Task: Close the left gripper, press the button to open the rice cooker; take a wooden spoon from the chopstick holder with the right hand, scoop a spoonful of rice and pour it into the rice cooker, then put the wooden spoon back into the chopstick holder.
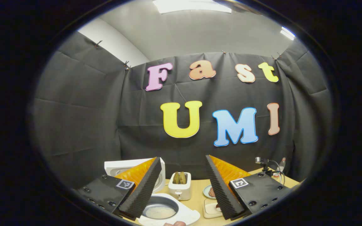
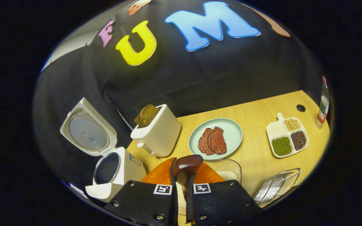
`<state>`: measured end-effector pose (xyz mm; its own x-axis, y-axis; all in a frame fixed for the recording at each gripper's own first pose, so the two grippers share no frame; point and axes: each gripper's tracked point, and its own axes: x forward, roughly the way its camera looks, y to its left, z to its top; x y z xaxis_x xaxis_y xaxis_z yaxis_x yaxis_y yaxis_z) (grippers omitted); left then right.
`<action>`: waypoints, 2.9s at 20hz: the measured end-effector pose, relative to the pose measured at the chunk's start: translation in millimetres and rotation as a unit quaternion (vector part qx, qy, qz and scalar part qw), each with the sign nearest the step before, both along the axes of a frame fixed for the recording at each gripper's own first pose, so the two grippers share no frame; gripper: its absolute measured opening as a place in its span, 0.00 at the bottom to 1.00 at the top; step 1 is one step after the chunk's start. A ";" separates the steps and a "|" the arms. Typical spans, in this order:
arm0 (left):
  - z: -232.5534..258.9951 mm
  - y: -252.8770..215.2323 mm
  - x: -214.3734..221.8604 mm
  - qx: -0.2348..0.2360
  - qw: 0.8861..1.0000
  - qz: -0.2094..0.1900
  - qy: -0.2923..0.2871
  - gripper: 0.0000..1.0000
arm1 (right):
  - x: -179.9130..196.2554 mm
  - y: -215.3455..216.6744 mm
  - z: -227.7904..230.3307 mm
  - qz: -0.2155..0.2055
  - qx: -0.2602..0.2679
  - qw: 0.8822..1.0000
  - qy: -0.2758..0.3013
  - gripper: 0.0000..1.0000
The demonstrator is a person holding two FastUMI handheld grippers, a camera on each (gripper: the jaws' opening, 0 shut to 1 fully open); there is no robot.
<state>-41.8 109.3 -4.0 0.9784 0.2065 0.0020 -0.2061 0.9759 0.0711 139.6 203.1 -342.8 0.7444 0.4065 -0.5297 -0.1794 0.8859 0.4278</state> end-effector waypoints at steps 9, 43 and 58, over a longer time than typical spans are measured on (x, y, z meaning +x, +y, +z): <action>2.7 -10.0 5.5 0.005 1.000 -0.030 -0.005 0.97 | 5.2 -42.0 50.1 -0.070 0.153 0.986 -0.007 0.10; 6.3 8.1 -1.6 0.003 1.000 0.009 -0.020 0.95 | -11.1 186.6 162.5 0.148 0.181 0.971 -0.048 0.10; 4.8 9.5 -0.7 -0.001 1.000 0.001 -0.019 0.95 | -21.2 263.1 148.3 0.239 0.070 0.965 -0.079 0.10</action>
